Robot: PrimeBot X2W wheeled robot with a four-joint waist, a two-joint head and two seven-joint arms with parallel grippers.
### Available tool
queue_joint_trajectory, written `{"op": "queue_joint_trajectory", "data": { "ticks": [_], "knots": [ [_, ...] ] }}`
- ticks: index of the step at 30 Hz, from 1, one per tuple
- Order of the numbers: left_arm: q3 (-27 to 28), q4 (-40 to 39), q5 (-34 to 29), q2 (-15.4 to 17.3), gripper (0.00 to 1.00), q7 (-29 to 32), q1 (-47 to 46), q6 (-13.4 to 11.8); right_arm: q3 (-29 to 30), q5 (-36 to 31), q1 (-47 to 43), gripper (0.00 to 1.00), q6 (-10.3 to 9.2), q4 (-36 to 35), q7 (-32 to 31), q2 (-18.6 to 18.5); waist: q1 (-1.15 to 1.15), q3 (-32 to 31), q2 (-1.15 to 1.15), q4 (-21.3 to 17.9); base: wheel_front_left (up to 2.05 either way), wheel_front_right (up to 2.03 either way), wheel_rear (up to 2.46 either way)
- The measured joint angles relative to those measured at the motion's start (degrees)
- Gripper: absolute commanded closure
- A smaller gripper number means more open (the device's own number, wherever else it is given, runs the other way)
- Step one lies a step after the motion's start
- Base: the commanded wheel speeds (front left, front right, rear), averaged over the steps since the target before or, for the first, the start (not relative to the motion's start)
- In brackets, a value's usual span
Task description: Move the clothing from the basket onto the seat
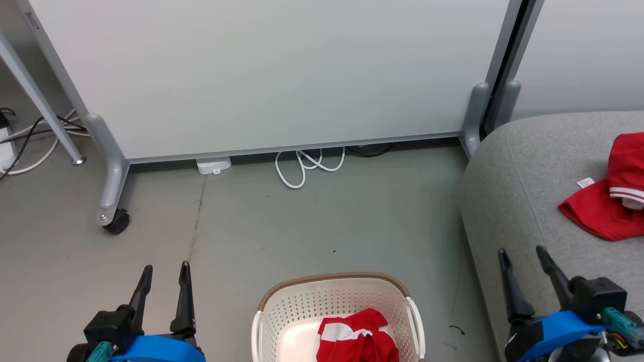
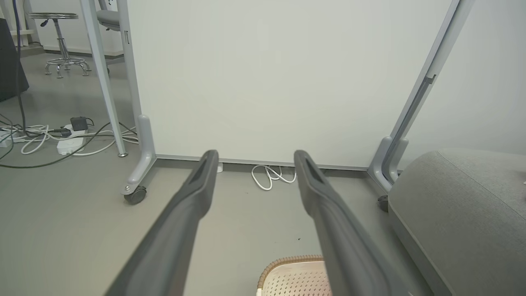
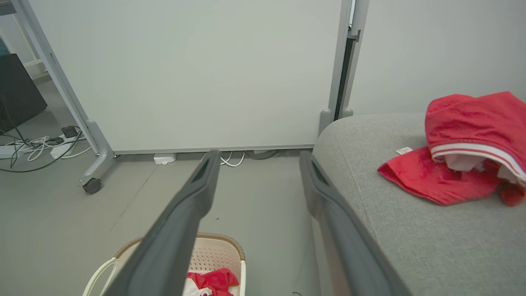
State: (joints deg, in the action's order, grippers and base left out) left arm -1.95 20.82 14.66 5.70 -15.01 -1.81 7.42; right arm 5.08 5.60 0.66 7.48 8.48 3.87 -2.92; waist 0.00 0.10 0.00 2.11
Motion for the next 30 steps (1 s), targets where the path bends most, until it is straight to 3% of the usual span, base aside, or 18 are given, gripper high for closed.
{"op": "queue_joint_trajectory", "data": {
  "ticks": [30],
  "knots": [
    [-0.48, -0.01, 0.45, -0.25, 0.00, 0.00, -0.76, 0.00, -3.18, -0.15, 0.51, 0.00, 0.00, 1.24, -0.03, 0.00, 0.01, 2.43, 0.00, -1.04, 0.00, 0.00, 0.00]
  ]
}}
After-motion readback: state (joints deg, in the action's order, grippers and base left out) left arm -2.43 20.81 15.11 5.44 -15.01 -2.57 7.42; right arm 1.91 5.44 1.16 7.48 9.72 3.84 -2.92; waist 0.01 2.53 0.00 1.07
